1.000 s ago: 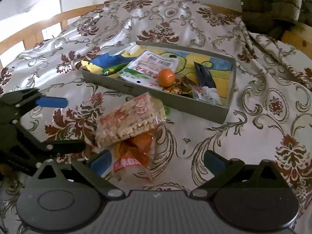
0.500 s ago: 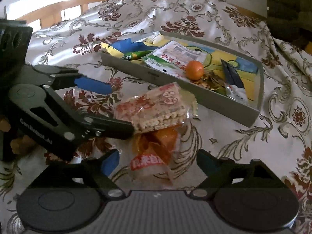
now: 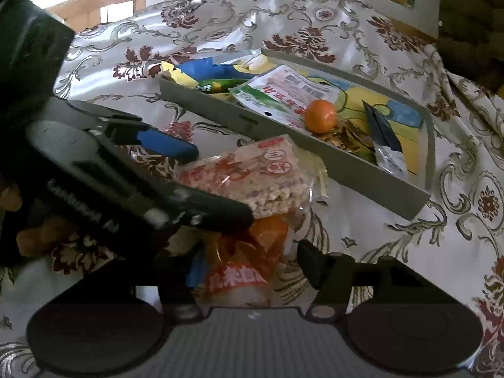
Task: Organize snacks
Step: 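Grasp the red-printed rice cracker packet with the left gripper while the right grasps the orange snack bag, then lift the rice cracker packet with the left gripper while the right lifts the orange bag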
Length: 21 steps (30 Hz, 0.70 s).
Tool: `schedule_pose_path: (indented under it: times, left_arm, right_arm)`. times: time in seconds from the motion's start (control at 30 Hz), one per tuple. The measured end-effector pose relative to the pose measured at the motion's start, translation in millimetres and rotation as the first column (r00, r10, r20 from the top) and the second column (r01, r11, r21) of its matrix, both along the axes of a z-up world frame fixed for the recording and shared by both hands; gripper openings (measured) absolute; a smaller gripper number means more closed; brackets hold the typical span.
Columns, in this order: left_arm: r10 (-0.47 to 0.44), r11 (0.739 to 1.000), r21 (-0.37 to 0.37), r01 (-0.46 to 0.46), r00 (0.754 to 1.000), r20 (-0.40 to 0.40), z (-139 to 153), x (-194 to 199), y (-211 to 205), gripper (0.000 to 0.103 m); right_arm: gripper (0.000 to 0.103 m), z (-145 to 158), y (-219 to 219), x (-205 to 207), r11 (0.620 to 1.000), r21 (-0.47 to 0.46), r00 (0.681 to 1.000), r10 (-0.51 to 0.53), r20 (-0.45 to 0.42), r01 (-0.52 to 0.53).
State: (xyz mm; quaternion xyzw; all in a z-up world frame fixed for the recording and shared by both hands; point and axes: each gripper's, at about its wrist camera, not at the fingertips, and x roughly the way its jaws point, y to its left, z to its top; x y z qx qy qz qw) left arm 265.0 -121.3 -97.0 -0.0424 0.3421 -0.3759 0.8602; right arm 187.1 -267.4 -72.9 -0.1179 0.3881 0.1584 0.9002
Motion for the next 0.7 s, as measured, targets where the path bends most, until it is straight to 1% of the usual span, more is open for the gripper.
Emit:
schedule_pose_path:
  times: [0.1,0.2,0.3,0.33,0.37,0.43,0.53,0.7]
  left_arm:
    - [0.014,0.999,-0.033,-0.016,0.999,-0.044,-3.7,5.8,2.5,0.097]
    - [0.008,0.999,-0.046,-0.011,0.998,-0.058,-4.1,7.8,2.6,0.091]
    - [0.006,0.999,-0.043,-0.009,0.998,-0.058,-2.7,7.5,1.9,0.087]
    - [0.006,0.999,-0.045,-0.009,0.998,-0.061,-2.5,7.4,2.5,0.086]
    - [0.01,0.999,-0.048,-0.013,0.998,-0.063,-2.2,7.8,2.8,0.084]
    - [0.011,0.998,-0.056,-0.015,0.997,-0.073,-1.8,8.8,4.4,0.083]
    - [0.015,0.998,-0.061,-0.02,0.996,-0.084,-0.8,8.4,5.5,0.082]
    - [0.041,0.998,-0.051,-0.044,0.997,-0.071,4.8,1.4,6.2,0.082]
  right_arm:
    - [0.063,-0.9,1.9,2.1,1.0,-0.001,1.0,0.002,0.002,-0.002]
    - [0.063,-1.6,2.7,4.4,1.0,0.006,1.0,0.001,0.007,-0.001]
    - [0.058,-2.8,2.8,7.0,1.0,0.012,1.0,-0.007,0.002,0.007]
    - [0.055,-2.8,2.2,7.9,1.0,0.016,1.0,-0.011,-0.001,0.011]
    - [0.049,-2.6,1.3,8.4,1.0,0.019,1.0,-0.02,-0.004,0.02]
    - [0.041,-1.2,-1.7,9.7,0.999,0.02,0.999,-0.041,-0.006,0.041]
    - [0.041,-0.3,-3.5,9.6,0.998,0.027,0.999,-0.05,-0.01,0.05]
    - [0.04,1.5,-0.4,7.3,0.999,0.004,0.999,-0.045,0.002,0.045]
